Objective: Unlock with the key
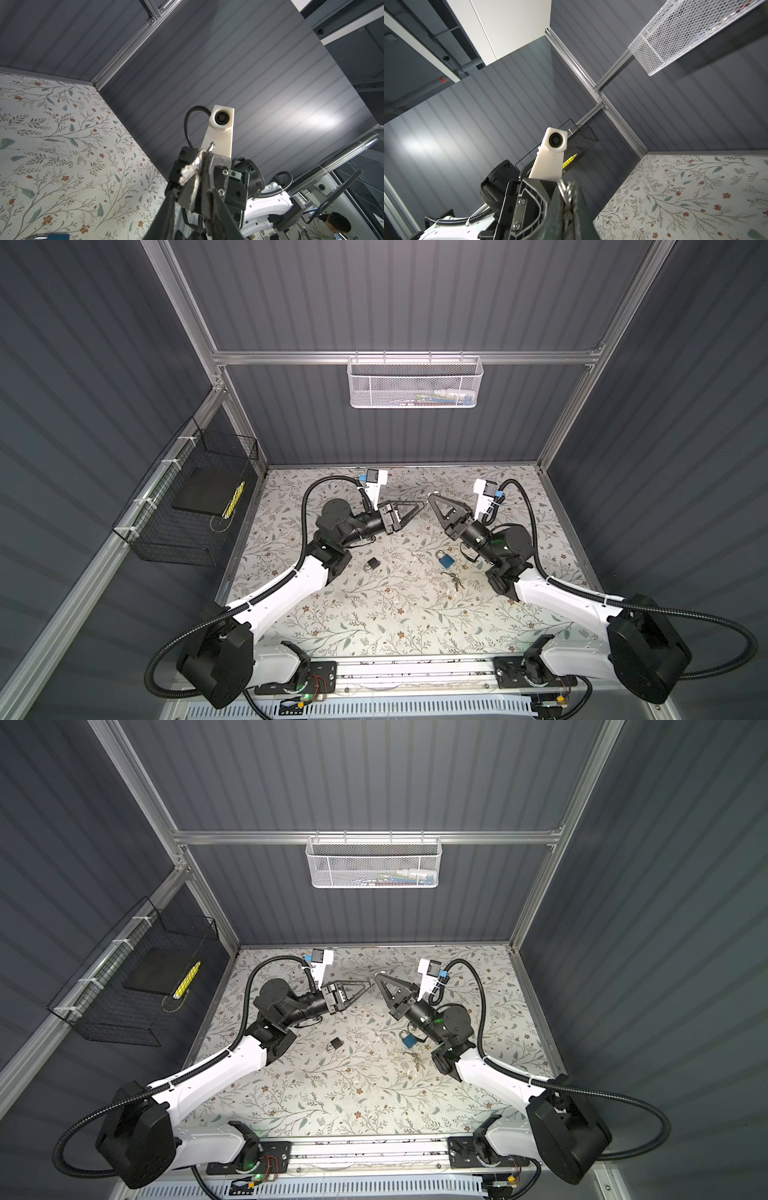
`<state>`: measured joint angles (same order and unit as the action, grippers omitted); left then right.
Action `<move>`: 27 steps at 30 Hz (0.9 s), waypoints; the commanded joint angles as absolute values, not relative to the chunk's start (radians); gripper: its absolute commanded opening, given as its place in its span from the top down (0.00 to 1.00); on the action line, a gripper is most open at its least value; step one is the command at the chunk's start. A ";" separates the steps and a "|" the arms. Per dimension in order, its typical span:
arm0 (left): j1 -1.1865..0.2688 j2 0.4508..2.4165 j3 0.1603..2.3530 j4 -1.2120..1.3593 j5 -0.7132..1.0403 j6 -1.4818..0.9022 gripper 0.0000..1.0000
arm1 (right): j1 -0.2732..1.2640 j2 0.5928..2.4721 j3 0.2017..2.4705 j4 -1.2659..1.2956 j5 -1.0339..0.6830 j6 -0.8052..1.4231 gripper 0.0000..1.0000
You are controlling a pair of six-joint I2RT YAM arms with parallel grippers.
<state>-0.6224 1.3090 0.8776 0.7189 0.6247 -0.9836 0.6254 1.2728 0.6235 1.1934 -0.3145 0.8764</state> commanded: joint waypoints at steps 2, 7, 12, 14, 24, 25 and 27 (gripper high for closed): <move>-0.625 1.335 0.905 0.801 0.656 -1.015 0.73 | 0.632 1.288 0.613 1.281 -0.326 0.903 1.00; -0.629 1.348 0.912 0.839 0.681 -1.036 0.75 | 0.632 1.298 0.611 1.300 -0.325 0.916 1.00; -0.633 1.355 0.916 0.850 0.690 -1.041 0.84 | 0.632 1.305 0.612 1.311 -0.325 0.921 1.00; -0.634 1.357 0.917 0.853 0.692 -1.041 0.89 | 0.631 1.310 0.611 1.318 -0.325 0.927 1.00; -0.632 1.333 0.927 0.737 0.654 -0.993 1.00 | 0.631 1.288 0.576 1.274 -0.308 0.905 0.84; -0.631 1.326 0.940 0.673 0.648 -0.965 1.00 | 0.630 1.276 0.565 1.248 -0.290 0.890 0.80; -0.632 1.315 0.973 0.520 0.638 -0.895 1.00 | 0.627 1.245 0.541 1.196 -0.248 0.866 0.73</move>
